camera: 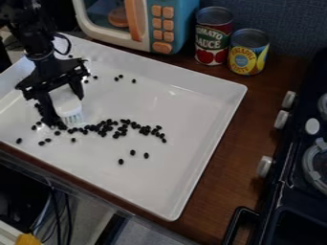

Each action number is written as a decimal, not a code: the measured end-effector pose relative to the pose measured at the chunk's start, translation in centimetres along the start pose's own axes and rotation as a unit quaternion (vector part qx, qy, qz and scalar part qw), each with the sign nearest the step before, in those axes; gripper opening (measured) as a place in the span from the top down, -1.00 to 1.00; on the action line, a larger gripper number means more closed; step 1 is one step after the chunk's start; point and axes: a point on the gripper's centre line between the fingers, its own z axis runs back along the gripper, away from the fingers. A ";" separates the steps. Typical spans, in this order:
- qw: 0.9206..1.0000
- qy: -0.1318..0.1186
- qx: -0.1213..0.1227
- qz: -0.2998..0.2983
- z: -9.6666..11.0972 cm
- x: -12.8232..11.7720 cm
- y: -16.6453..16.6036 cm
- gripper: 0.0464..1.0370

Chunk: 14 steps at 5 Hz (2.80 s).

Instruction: Sweep into pile

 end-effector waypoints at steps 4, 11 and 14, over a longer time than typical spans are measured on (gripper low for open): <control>0.995 0.083 -0.056 0.028 2.6 -3.8 -1.3 -0.42; 0.963 0.095 -0.170 -0.186 4.6 -15.8 -17.1 -0.42; 0.964 0.084 -0.166 -0.190 2.7 -14.6 -14.1 -0.42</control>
